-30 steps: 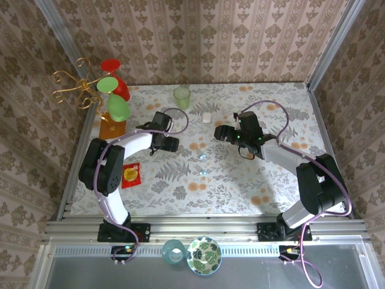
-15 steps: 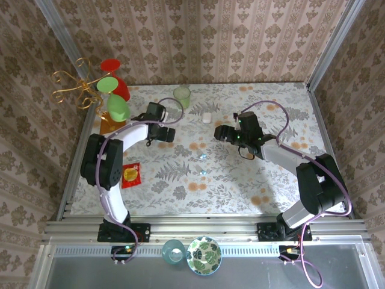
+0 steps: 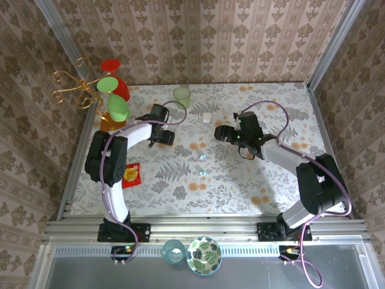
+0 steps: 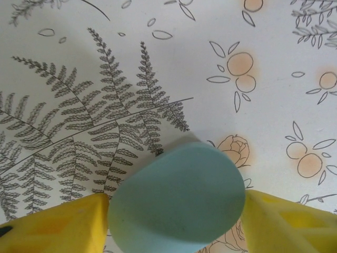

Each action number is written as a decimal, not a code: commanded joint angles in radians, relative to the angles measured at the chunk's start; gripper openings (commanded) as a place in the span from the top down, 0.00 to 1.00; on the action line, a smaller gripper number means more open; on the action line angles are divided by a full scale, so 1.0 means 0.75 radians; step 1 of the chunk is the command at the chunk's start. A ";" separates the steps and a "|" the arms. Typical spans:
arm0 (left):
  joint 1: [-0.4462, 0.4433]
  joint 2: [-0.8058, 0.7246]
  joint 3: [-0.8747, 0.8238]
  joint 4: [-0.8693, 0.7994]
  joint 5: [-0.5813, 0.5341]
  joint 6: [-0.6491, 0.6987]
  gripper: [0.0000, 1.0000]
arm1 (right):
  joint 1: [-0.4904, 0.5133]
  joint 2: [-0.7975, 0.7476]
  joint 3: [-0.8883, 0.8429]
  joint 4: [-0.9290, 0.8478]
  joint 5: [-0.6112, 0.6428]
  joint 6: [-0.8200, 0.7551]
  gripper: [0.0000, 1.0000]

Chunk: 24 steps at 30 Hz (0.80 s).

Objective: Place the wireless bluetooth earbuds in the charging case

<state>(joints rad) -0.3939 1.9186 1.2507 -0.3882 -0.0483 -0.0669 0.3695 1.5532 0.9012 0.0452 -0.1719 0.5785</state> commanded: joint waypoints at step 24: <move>-0.171 -0.048 -0.002 0.064 0.130 0.102 0.30 | 0.001 -0.017 -0.052 0.012 -0.008 -0.011 0.19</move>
<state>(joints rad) -0.5465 1.9129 1.2507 -0.3626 0.0490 -0.0212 0.3695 1.5532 0.8803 0.0483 -0.1719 0.5785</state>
